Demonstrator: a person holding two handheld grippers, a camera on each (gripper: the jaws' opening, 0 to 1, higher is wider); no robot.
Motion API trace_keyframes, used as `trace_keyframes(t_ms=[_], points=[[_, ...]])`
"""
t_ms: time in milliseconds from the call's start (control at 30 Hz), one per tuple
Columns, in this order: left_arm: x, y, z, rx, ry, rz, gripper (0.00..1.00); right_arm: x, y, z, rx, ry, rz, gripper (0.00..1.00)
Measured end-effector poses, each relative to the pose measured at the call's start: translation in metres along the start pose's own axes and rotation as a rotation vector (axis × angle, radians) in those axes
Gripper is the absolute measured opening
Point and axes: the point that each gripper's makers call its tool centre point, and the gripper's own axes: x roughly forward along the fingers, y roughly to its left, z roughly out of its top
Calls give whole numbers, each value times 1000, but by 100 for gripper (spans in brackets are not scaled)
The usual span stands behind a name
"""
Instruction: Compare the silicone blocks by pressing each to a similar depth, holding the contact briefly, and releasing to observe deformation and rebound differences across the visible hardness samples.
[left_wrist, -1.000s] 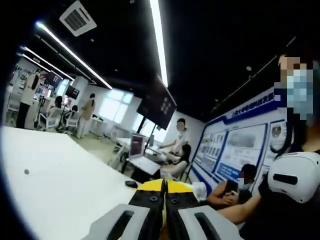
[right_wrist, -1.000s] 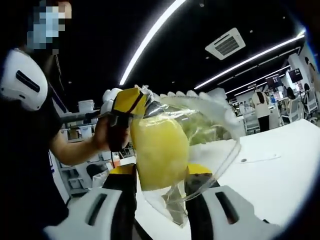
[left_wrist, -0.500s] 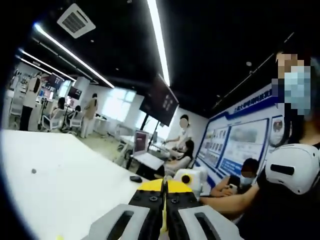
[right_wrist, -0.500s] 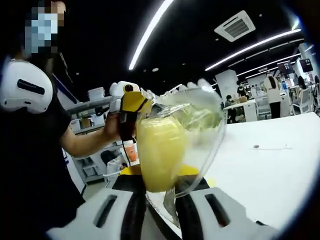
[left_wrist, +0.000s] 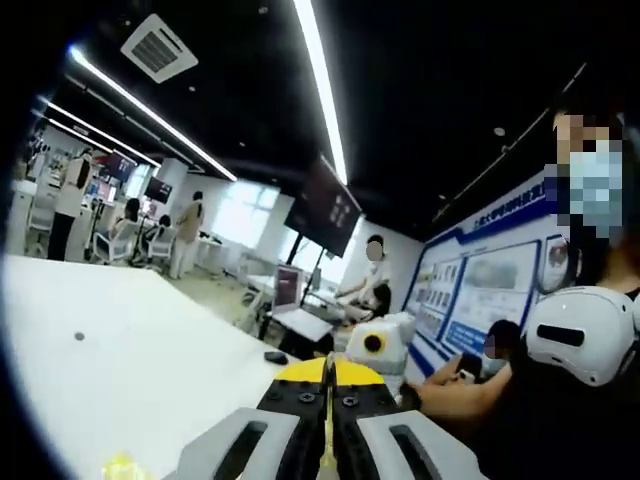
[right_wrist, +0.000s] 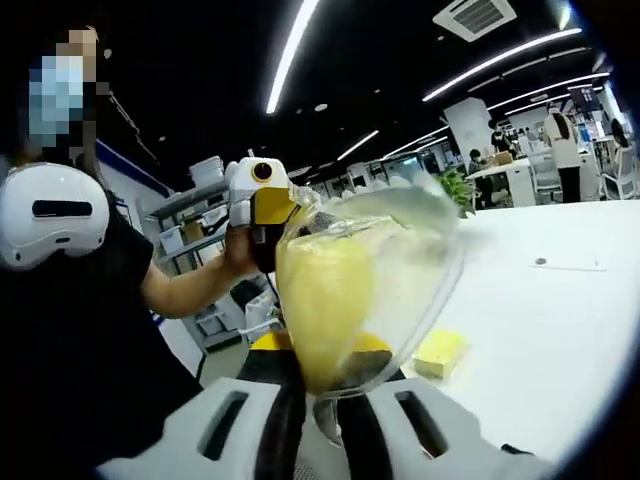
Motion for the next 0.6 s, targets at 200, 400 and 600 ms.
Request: trace_keyframes(t_ms=[200,400,600], points=[[-9,-4,-1,26,3,22,0,4,8,-2,1,36,27,3],[-14,-2,-4,28,2,43,0,7,12,-6,16,55,38,2],[-17,-2,-9,28,26,52,0,8,14,-11,30,81,45,2]])
